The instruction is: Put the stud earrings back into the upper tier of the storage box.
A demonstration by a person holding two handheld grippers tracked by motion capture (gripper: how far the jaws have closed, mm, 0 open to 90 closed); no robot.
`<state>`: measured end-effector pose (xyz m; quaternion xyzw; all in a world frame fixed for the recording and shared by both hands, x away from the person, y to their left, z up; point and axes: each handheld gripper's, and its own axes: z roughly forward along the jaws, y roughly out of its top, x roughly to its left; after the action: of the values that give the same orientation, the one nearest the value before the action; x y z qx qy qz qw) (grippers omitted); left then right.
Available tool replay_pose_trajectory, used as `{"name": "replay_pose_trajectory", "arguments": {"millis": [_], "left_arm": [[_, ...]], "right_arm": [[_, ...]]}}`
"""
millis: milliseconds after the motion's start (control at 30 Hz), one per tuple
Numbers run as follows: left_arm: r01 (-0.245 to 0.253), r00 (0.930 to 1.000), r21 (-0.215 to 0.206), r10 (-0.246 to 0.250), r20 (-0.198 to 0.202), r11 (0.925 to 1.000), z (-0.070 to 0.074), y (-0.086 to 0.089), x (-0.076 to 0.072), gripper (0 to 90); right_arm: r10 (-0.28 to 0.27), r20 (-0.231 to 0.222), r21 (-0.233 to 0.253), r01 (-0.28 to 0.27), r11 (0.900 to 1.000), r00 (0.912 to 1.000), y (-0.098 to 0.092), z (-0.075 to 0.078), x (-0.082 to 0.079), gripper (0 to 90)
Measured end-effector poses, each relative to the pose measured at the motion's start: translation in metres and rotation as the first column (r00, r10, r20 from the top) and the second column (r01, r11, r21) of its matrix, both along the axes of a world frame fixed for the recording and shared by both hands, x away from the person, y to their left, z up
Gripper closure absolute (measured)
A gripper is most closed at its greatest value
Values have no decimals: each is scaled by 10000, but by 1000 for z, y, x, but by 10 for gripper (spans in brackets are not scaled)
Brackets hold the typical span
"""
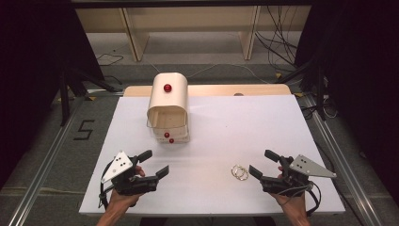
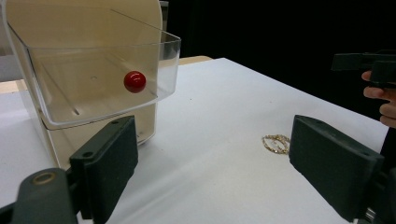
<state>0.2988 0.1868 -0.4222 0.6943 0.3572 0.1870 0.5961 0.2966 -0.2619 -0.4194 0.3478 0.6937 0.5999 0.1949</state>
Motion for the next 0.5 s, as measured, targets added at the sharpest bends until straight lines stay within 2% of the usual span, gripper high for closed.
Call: {"name": "replay_pose_trajectory", "arguments": {"millis": [200,400,500], "left_arm": [[8,10000,7,-8,-4,10000,0,0,0,153],[2,10000,-27,-2,-10,10000,0,0,0,153],[8,10000,-13,-8,-1,10000,0,0,0,153]], "right_arm": [[91,-63,-241,-93,9997,9999,1,3,0,197],[37,12,-225,-37,9997,10000,1,7,0,200],[-53,48,-462,55,9989,10000,0,11,1,200]]}}
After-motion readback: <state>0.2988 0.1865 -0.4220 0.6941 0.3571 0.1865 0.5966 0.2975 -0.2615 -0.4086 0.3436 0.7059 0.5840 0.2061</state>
